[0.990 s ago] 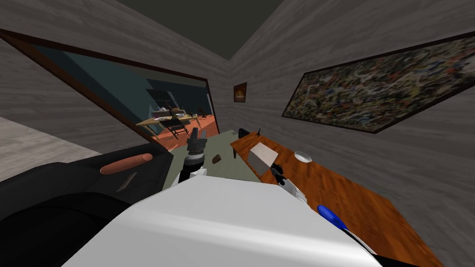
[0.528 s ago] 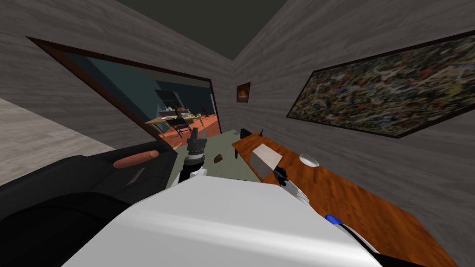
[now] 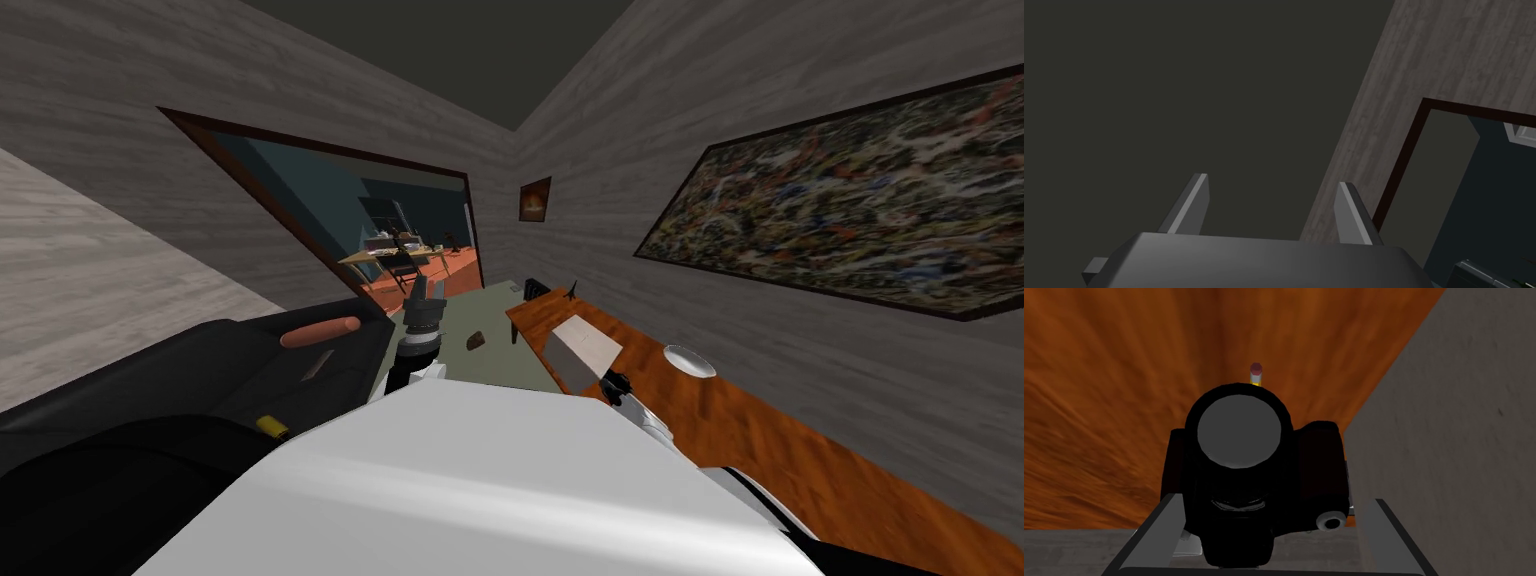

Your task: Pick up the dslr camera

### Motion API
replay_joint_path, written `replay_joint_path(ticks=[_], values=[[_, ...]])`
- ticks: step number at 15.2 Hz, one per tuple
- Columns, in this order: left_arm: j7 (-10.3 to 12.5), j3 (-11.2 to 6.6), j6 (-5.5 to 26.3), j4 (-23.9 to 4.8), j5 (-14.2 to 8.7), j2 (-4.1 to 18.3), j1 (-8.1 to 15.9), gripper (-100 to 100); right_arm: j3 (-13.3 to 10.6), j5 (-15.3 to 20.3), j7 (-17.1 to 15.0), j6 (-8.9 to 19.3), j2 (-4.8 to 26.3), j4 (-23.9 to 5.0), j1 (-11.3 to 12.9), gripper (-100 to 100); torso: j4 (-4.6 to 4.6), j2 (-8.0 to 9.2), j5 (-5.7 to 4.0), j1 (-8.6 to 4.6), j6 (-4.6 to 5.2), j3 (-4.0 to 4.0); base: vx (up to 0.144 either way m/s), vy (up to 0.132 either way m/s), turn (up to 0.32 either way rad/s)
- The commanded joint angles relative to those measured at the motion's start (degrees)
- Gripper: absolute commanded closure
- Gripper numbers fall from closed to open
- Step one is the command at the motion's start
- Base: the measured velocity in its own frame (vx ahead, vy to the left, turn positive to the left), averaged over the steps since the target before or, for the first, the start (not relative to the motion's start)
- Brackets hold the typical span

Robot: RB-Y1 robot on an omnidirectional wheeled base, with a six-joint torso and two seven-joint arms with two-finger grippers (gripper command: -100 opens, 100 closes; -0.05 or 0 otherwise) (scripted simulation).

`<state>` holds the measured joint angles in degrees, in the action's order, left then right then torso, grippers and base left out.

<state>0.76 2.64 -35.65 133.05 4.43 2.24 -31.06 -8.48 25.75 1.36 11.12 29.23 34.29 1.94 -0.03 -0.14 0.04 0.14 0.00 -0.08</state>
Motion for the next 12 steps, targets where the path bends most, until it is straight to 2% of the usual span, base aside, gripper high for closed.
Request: replay_joint_path(ticks=[1,3,5,7,8,9,10,11,12], values=[[0.0,0.0,0.0,0.0,0.0,0.0,0.0,0,-0.7,0.19,-0.34,1.73,0.52,-2.86,1.21,-100,0.0,0.0,0.0,0.0,0.0,0.0,0.04,0.019,0.15],[0.0,0.0,0.0,0.0,0.0,0.0,0.0,0,-0.7,0.19,-0.34,1.73,0.52,-3.56,1.21,-100,0.0,0.01,-0.01,-0.02,0.01,0.0,0.027,0.011,0.064],[0.0,0.0,0.0,0.0,0.0,0.0,0.0,0,-0.87,0.55,-0.54,2.46,0.73,-5.52,1.82,-100,0.01,0.07,-0.01,-0.03,0.0,0.04,0.016,0.014,0.095],[0.0,0.0,0.0,0.0,0.0,0.0,0.0,0,-1.16,1.12,-0.88,3.63,1.03,-8.59,2.78,-100,0.02,0.09,-0.01,-0.02,0.0,0.05,0.018,0.018,0.121],[0.0,0.0,0.0,0.0,0.0,0.0,0.0,0,-1.16,1.12,-0.88,3.63,1.03,-8.72,2.78,-100,0.02,0.07,-0.01,-0.01,-0.01,0.04,0.021,0.017,0.105],[0.0,0.0,0.0,0.0,0.0,0.0,0.0,0,-1.37,1.5,-1.1,4.42,1.19,-10.85,3.38,-100,0.01,0.08,-0.01,-0.01,0.02,0.05,0.021,0.019,0.089],[0.0,0.0,0.0,0.0,0.0,0.0,0.0,0,-1.44,1.61,-1.16,4.64,1.23,-11.47,3.55,-100,0.01,0.09,0.0,-0.01,0.02,0.05,0.019,0.021,0.11],[0.0,0.0,0.0,0.0,0.0,0.0,0.0,0,-0.89,2.71,-1.78,3.37,1.0,-11.46,3.67,-100,0.02,0.09,-0.01,0.0,0.01,0.05,0.01,0.011,0.043],[0.0,0.0,0.0,0.0,0.0,0.0,0.0,0,-0.83,4.65,-3.07,4.84,-0.21,-10.52,3.36,-100,0.02,0.11,-0.01,-0.02,0.02,0.06,0.007,-0.039,-0.033]])
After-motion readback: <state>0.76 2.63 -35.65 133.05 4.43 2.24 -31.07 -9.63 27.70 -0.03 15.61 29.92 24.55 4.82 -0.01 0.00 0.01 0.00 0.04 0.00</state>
